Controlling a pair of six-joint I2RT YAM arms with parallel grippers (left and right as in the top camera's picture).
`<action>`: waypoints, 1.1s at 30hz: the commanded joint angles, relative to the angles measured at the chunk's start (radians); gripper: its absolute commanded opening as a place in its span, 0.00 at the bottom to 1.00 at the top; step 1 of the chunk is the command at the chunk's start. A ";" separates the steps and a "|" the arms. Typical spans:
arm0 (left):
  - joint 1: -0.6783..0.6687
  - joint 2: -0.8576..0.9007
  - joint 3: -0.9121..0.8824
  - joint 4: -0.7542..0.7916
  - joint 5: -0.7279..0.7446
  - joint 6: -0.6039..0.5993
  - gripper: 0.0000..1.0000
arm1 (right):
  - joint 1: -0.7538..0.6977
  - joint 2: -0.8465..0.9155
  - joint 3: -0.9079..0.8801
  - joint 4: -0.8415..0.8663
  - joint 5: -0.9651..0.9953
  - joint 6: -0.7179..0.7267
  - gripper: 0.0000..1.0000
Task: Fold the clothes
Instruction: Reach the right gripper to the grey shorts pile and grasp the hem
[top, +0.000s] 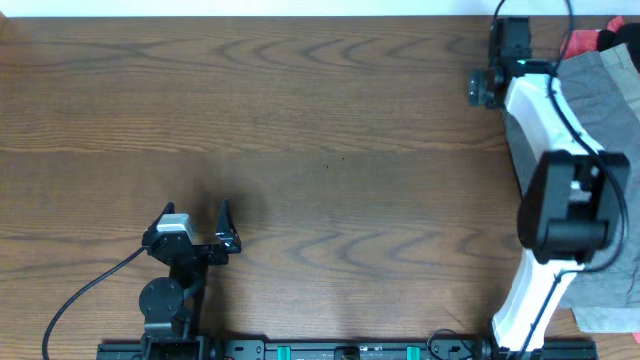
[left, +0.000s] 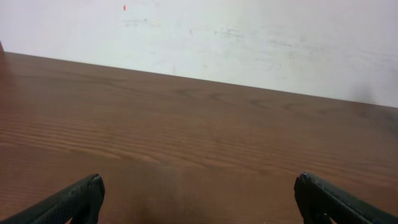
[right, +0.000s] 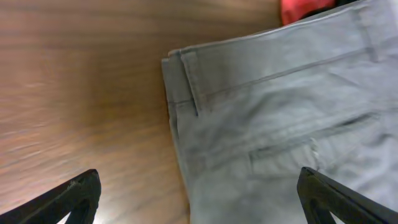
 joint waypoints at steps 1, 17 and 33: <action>0.005 -0.006 -0.024 -0.021 0.003 0.006 0.98 | -0.008 0.068 0.046 0.024 0.094 -0.056 0.97; 0.005 -0.006 -0.024 -0.021 0.003 0.006 0.98 | -0.032 0.217 0.047 0.057 0.161 -0.081 0.45; 0.005 -0.006 -0.024 -0.021 0.003 0.006 0.98 | -0.043 0.139 0.129 -0.053 0.205 0.072 0.01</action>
